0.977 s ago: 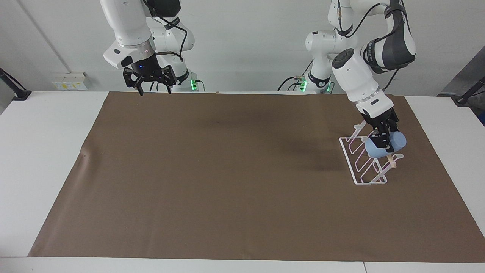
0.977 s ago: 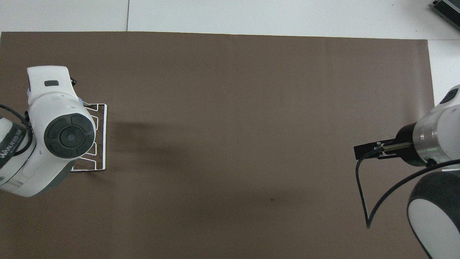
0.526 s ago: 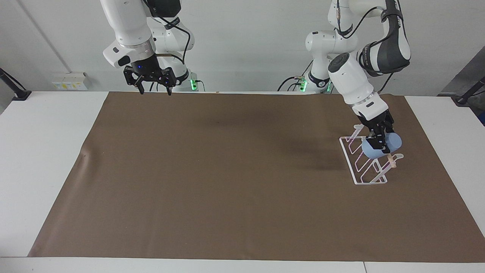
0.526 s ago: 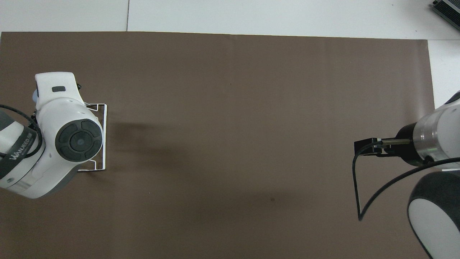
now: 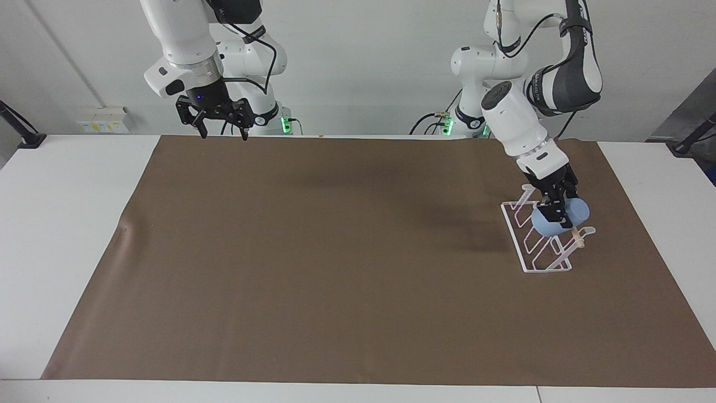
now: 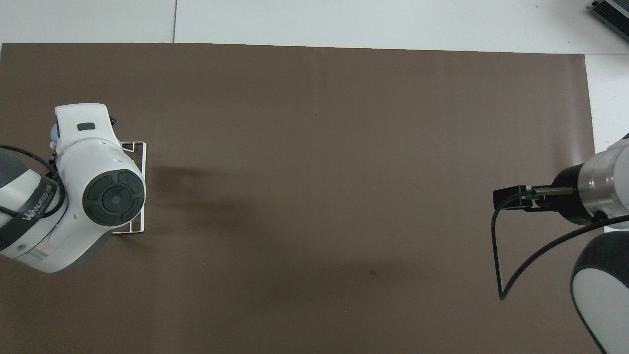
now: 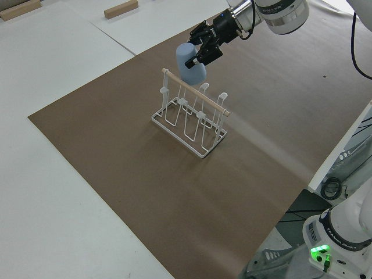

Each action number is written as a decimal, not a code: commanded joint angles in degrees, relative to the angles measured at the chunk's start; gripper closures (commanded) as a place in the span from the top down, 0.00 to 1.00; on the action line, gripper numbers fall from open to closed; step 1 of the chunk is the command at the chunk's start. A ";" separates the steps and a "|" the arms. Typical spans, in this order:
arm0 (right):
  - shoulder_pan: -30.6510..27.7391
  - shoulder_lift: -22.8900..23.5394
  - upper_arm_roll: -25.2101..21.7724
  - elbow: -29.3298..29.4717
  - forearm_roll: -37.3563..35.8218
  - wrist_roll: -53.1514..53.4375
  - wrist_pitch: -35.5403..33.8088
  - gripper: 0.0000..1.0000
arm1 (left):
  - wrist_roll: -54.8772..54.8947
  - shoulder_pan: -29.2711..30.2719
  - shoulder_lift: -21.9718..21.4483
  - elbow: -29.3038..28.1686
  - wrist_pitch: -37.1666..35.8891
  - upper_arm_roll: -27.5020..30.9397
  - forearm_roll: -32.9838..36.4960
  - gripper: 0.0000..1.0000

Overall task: Hang cup on cup holder
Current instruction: 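Lower the cup onto the rack peg with the left gripper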

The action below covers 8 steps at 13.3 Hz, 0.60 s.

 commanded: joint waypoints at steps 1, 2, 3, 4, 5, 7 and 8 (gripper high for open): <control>-4.16 0.35 0.14 0.84 -0.52 -6.21 -1.03 1.00 | -1.41 -0.34 -0.56 -1.58 1.69 0.40 1.36 0.00; -5.65 0.35 0.14 0.84 -0.08 -8.06 -0.94 1.00 | -1.41 -0.34 -0.56 -1.67 1.70 0.40 1.44 0.14; -6.80 0.35 0.14 0.67 0.27 -8.95 -1.03 1.00 | -1.41 -0.34 -0.56 -1.67 1.70 0.40 1.45 0.37; -6.90 0.17 0.14 0.23 0.45 -8.96 -1.03 1.00 | -1.24 -0.34 -0.56 -1.67 1.70 0.40 1.45 0.64; -6.90 -0.18 0.14 -0.47 0.45 -8.96 -0.94 1.00 | -1.15 -0.34 -0.56 -1.85 1.70 0.40 1.45 0.91; -6.98 -0.27 0.14 -0.92 0.54 -9.05 -0.86 1.00 | -1.06 -0.34 -0.56 -1.76 1.70 0.40 1.45 1.00; -7.07 -0.35 0.05 -1.18 0.54 -9.14 -0.68 1.00 | -0.80 -0.25 -0.56 -1.67 1.70 0.40 1.45 1.00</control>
